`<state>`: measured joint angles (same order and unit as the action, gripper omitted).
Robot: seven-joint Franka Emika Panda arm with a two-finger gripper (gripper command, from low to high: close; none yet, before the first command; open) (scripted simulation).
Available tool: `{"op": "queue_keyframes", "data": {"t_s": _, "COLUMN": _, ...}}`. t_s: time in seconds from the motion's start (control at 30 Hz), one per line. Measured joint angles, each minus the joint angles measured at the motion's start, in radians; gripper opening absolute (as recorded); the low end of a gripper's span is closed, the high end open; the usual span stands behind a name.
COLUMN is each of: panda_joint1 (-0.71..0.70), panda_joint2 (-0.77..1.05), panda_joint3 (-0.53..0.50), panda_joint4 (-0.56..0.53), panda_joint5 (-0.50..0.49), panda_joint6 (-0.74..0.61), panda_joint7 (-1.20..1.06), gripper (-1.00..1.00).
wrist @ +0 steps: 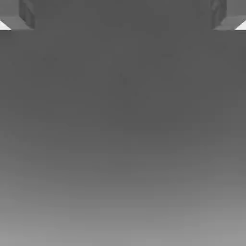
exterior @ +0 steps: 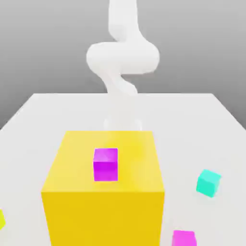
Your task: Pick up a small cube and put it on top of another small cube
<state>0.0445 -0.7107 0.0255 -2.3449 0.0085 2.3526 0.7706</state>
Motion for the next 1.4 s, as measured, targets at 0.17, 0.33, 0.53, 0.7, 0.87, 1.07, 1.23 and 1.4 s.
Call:
{"op": "queue_keyframes", "data": {"t_s": 0.17, "panda_joint1": 0.094, "panda_joint2": 0.188, "panda_joint3": 0.059, "panda_joint4": -0.094, "panda_joint5": 0.013, "panda_joint6": 0.110, "panda_joint7": -0.058, "gripper": 0.00}}
{"op": "queue_keyframes", "data": {"t_s": 0.33, "panda_joint1": 0.177, "panda_joint2": 0.368, "panda_joint3": 0.127, "panda_joint4": -0.184, "panda_joint5": 0.018, "panda_joint6": 0.216, "panda_joint7": -0.109, "gripper": 0.00}}
{"op": "queue_keyframes", "data": {"t_s": 0.53, "panda_joint1": 0.268, "panda_joint2": 0.586, "panda_joint3": 0.216, "panda_joint4": -0.292, "panda_joint5": -0.003, "panda_joint6": 0.344, "panda_joint7": -0.150, "gripper": 0.00}}
{"op": "queue_keyframes", "data": {"t_s": 0.7, "panda_joint1": 0.363, "panda_joint2": 0.772, "panda_joint3": 0.263, "panda_joint4": -0.376, "panda_joint5": -0.076, "panda_joint6": 0.451, "panda_joint7": -0.142, "gripper": 0.00}}
{"op": "queue_keyframes", "data": {"t_s": 0.87, "panda_joint1": 0.452, "panda_joint2": 0.955, "panda_joint3": 0.153, "panda_joint4": -0.358, "panda_joint5": -0.217, "panda_joint6": 0.589, "panda_joint7": -0.045, "gripper": 0.00}}
{"op": "queue_keyframes", "data": {"t_s": 1.07, "panda_joint1": 0.497, "panda_joint2": 1.017, "panda_joint3": 0.100, "panda_joint4": -0.346, "panda_joint5": -0.252, "panda_joint6": 0.639, "panda_joint7": -0.017, "gripper": -1.00}}
{"op": "queue_keyframes", "data": {"t_s": 1.23, "panda_joint1": 0.469, "panda_joint2": 0.965, "panda_joint3": 0.137, "panda_joint4": -0.357, "panda_joint5": -0.215, "panda_joint6": 0.597, "panda_joint7": -0.046, "gripper": -1.00}}
{"op": "queue_keyframes", "data": {"t_s": 1.4, "panda_joint1": 0.428, "panda_joint2": 0.820, "panda_joint3": 0.199, "panda_joint4": -0.367, "panda_joint5": -0.079, "panda_joint6": 0.457, "panda_joint7": -0.150, "gripper": -1.00}}
